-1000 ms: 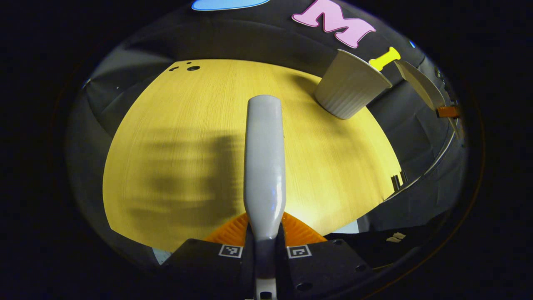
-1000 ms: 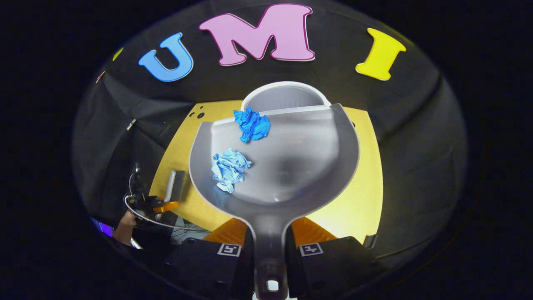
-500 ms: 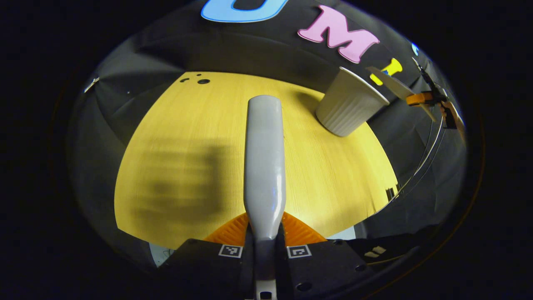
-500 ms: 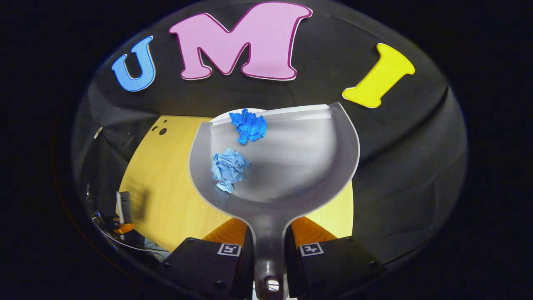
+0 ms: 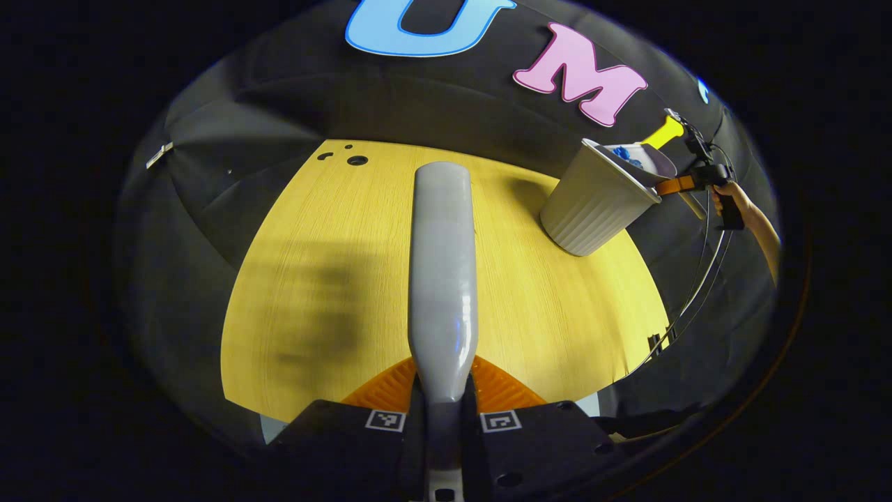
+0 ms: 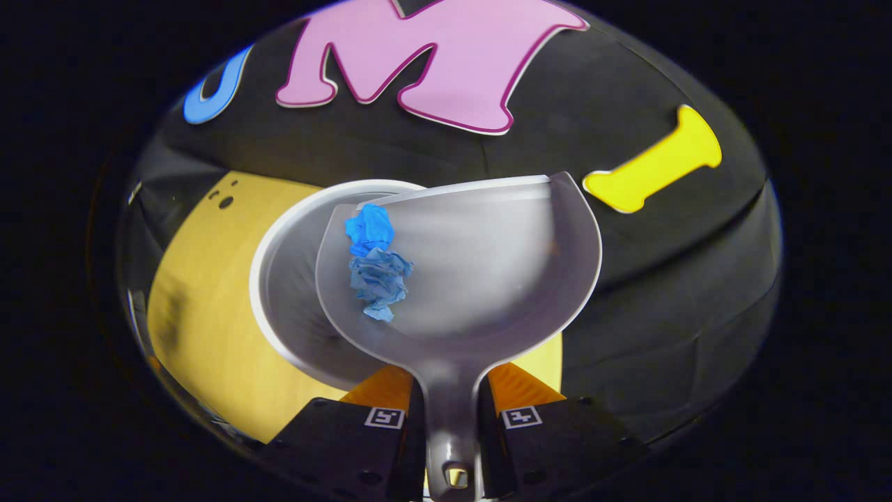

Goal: Pick up the small broom and dustpan from the desktop, sweep the trash into the dustpan with the broom, and then empty the trash into the garbage bin.

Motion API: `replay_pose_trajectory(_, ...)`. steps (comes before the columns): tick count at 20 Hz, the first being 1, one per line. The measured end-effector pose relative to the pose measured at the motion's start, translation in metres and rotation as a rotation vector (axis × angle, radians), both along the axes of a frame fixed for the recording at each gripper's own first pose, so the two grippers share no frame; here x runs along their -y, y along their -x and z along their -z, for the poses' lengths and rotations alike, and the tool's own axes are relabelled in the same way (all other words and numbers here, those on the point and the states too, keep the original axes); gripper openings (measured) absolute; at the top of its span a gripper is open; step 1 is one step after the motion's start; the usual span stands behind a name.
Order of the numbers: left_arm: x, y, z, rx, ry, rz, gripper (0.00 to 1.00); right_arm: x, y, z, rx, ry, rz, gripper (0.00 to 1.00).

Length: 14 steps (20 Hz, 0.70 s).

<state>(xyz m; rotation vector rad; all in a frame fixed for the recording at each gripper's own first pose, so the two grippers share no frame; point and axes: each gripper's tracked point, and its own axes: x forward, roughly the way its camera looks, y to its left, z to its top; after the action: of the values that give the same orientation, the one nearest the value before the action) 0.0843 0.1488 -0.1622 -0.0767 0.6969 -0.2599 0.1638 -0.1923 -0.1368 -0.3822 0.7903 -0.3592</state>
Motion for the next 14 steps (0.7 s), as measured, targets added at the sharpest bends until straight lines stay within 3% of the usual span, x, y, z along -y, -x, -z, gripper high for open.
replay_pose_trajectory(1,0.001,-0.004,-0.001,-0.003,0.002,0.000,0.28,0.004,-0.001,0.004,-0.014,0.082,-0.015,0.36)
replay_pose_trajectory(14,0.007,-0.027,0.009,-0.046,0.005,0.043,0.24,0.005,-0.018,-0.036,-0.122,0.797,-0.213,0.35)
